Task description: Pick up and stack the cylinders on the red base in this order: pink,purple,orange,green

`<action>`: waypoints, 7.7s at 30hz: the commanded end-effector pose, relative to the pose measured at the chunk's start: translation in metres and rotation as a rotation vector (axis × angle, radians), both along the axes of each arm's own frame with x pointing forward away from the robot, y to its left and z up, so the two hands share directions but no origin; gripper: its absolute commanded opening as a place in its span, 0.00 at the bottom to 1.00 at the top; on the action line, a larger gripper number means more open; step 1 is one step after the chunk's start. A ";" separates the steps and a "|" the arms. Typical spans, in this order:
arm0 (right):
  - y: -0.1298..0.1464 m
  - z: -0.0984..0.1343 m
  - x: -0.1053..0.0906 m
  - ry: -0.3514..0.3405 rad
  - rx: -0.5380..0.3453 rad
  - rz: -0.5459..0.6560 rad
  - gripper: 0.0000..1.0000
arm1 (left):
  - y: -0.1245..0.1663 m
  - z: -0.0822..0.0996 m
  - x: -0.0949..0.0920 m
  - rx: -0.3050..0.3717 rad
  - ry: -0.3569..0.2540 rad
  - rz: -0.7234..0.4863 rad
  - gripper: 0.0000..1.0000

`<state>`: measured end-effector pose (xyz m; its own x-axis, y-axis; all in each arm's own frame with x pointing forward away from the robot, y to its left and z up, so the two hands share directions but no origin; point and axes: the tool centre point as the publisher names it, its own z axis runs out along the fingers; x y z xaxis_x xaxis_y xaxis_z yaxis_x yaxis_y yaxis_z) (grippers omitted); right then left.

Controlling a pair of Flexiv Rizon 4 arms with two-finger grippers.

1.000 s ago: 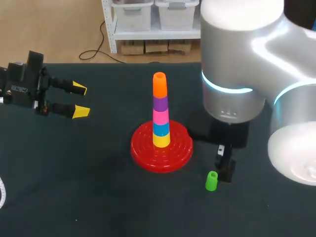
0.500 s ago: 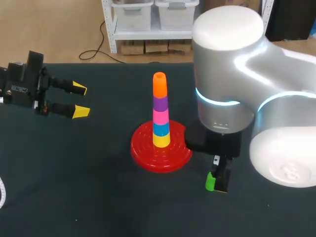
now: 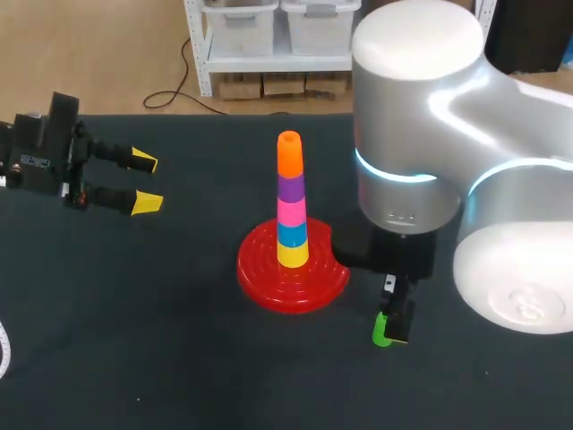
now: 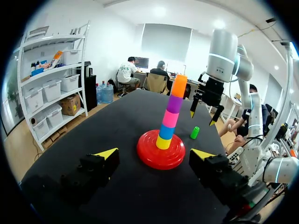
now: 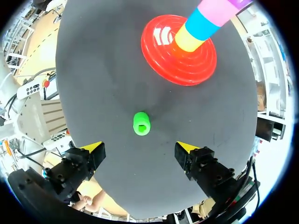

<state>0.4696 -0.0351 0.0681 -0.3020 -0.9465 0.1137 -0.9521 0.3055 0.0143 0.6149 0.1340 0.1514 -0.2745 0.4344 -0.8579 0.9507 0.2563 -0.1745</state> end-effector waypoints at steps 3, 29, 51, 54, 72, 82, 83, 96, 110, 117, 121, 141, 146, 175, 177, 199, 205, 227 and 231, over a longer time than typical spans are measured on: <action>-0.001 0.000 -0.001 -0.003 0.003 0.000 1.00 | 0.001 -0.001 0.000 -0.003 -0.003 0.000 1.00; 0.009 -0.004 0.010 -0.066 0.028 0.020 1.00 | 0.001 -0.001 0.000 -0.003 -0.003 0.000 1.00; 0.010 -0.002 0.011 -0.071 0.067 0.021 1.00 | 0.001 -0.001 0.000 -0.003 -0.003 0.000 1.00; 0.010 -0.001 0.012 -0.084 0.104 0.029 1.00 | 0.001 -0.001 0.000 -0.003 -0.003 0.000 1.00; 0.006 -0.033 0.007 -0.070 0.146 0.036 1.00 | 0.001 -0.001 0.000 -0.003 -0.003 0.000 1.00; 0.012 -0.037 0.009 -0.085 0.131 0.050 0.68 | 0.001 -0.001 0.000 -0.003 -0.003 0.000 1.00; 0.013 -0.037 0.008 -0.085 0.132 0.050 0.65 | 0.001 -0.001 0.000 -0.003 -0.003 0.000 1.00; 0.017 -0.040 0.003 -0.084 0.116 0.065 0.47 | 0.001 -0.001 0.000 -0.003 -0.003 0.000 1.00; 0.017 -0.038 0.007 -0.077 0.128 0.061 0.46 | 0.001 -0.001 0.000 -0.003 -0.003 0.000 1.00; 0.015 -0.038 0.008 -0.076 0.130 0.055 0.43 | 0.001 -0.001 0.000 -0.003 -0.003 0.000 1.00; 0.015 -0.038 0.008 -0.074 0.133 0.052 0.43 | 0.001 -0.001 0.000 -0.003 -0.003 0.000 1.00; 0.015 -0.039 0.008 -0.069 0.127 0.055 0.36 | 0.001 -0.001 0.000 -0.003 -0.003 0.000 1.00; 0.015 -0.039 0.008 -0.069 0.125 0.052 0.31 | 0.001 -0.001 0.000 -0.003 -0.003 0.000 1.00; 0.026 0.141 0.060 -0.235 0.240 0.200 0.00 | 0.001 -0.001 0.000 -0.003 -0.003 0.000 1.00; 0.030 0.156 0.069 -0.237 0.239 0.210 0.00 | 0.001 -0.001 0.000 -0.003 -0.003 0.000 1.00; 0.096 0.231 0.126 -0.281 0.217 0.372 0.00 | 0.001 -0.001 0.000 -0.003 -0.003 0.000 1.00; 0.111 0.228 0.135 -0.269 0.210 0.395 0.00 | 0.001 -0.001 0.000 -0.003 -0.003 0.000 1.00; 0.139 0.227 0.141 -0.180 0.196 0.426 0.00 | 0.001 -0.001 0.000 -0.003 -0.003 0.000 1.00; 0.138 0.223 0.138 -0.160 0.169 0.429 0.00 | 0.001 -0.001 0.000 -0.003 -0.003 0.000 1.00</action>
